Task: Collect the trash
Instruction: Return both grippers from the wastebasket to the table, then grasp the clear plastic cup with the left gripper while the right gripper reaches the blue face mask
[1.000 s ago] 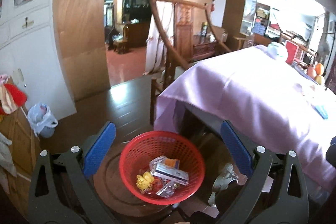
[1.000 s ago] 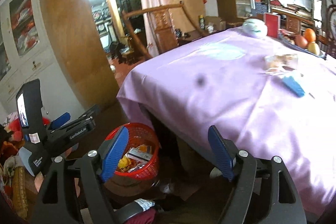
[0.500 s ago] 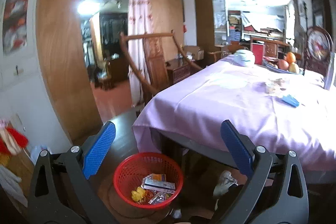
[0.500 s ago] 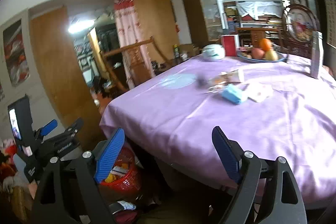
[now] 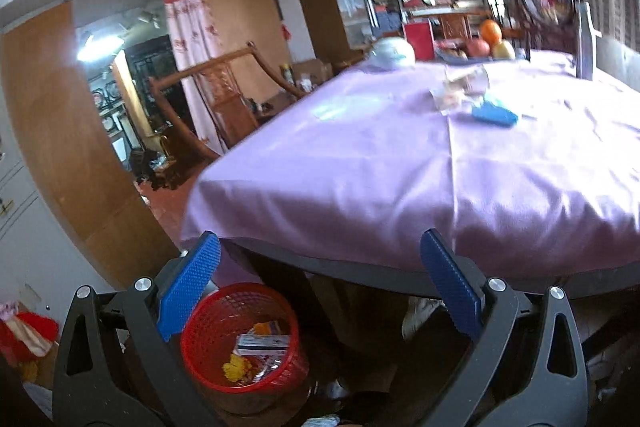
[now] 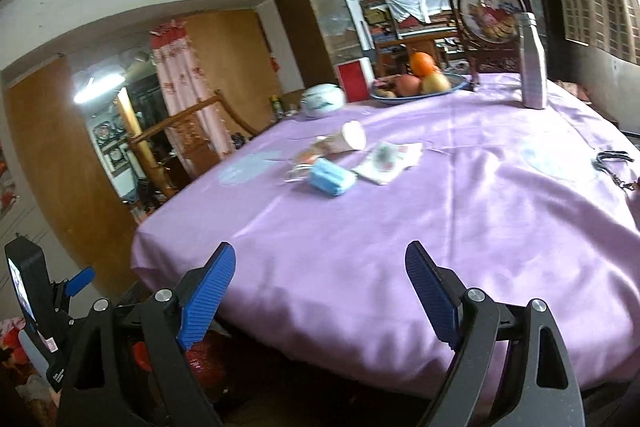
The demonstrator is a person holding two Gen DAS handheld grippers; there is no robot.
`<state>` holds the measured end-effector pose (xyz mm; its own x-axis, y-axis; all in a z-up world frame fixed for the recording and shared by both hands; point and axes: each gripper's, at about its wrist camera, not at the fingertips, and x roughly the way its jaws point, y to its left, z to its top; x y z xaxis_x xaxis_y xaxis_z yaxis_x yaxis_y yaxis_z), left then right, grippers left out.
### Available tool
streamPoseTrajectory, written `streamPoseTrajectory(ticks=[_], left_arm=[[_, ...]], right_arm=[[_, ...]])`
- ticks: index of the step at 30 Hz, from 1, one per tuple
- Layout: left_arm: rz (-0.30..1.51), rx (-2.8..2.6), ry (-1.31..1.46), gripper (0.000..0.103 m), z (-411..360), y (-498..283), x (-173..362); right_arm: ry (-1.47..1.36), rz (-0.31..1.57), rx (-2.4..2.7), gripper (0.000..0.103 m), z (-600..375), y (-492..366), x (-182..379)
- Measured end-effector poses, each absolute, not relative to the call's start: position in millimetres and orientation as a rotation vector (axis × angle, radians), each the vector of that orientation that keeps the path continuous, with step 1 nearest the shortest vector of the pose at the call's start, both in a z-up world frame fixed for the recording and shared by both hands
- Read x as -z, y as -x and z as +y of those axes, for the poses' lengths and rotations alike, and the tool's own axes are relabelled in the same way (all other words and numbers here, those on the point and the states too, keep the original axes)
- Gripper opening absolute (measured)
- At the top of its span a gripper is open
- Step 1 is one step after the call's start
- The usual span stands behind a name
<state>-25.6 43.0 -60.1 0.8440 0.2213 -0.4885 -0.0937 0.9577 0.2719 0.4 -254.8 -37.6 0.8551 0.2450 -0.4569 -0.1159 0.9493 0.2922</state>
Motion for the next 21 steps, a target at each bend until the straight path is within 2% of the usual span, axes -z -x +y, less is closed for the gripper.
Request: streamPoseTrajectory(ticks=[6,8,10,14,21], left_arm=[[0.625,-0.101,-0.247,0.096,25.1,-20.5,71.8],[0.636,-0.063,-0.246,0.096,19.4,-38.9,67.2],[0.646,-0.006,-0.219,0.096,17.8,-56.4,57.2],[0.705,0.106,-0.129,0.096,11.4,-113.1,37.9],[0.794,0.153,-0.131,0.096,-21.5,-204.1,29.2]], right_arm=[[-0.219,0.551,-0.151,0.085,-278.2,-44.6,37.5],[-0.207,0.565,-0.156,0.086,-281.1,-64.0,32.2],[-0.190,0.579,-0.166,0.091,-284.7,-86.0,25.3],[-0.150,0.612,-0.133,0.091,-291.5,-135.5,23.5],[-0.266,0.695,-0.113,0.091,-324.8,-203.4,46.7]])
